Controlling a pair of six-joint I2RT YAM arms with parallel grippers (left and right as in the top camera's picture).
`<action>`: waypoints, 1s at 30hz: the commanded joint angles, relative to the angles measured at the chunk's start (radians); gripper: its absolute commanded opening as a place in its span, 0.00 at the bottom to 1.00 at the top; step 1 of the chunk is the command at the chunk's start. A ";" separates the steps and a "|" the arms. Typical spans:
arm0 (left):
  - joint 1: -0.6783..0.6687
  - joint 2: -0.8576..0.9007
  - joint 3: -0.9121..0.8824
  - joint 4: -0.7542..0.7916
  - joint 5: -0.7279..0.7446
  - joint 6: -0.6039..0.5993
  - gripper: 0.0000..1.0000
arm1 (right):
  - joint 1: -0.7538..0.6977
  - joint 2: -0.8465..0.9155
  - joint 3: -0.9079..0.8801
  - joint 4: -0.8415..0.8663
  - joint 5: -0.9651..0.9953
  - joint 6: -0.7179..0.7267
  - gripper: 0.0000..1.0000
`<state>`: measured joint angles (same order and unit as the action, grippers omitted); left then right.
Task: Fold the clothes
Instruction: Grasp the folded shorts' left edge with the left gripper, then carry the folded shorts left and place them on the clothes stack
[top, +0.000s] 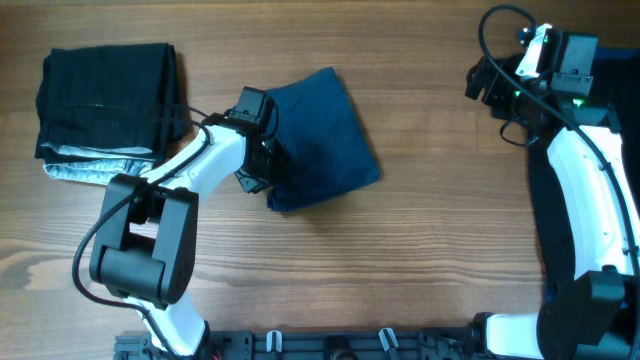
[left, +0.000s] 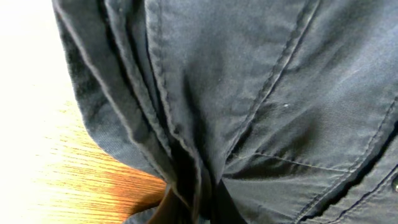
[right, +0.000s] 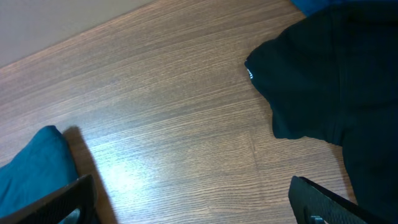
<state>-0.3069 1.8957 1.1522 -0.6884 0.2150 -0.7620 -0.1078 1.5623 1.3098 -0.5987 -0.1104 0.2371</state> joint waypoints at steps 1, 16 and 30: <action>-0.005 0.028 -0.016 0.025 -0.015 0.045 0.04 | 0.002 0.009 -0.001 0.003 0.014 -0.001 0.99; -0.005 -0.108 0.250 0.027 -0.365 0.373 0.04 | 0.002 0.009 -0.001 0.003 0.014 -0.001 0.99; 0.328 -0.108 0.599 0.226 -0.352 0.515 0.04 | 0.002 0.009 -0.001 0.003 0.014 -0.002 0.99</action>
<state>-0.0444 1.8263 1.6478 -0.5076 -0.1600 -0.3199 -0.1074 1.5623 1.3098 -0.5987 -0.1104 0.2371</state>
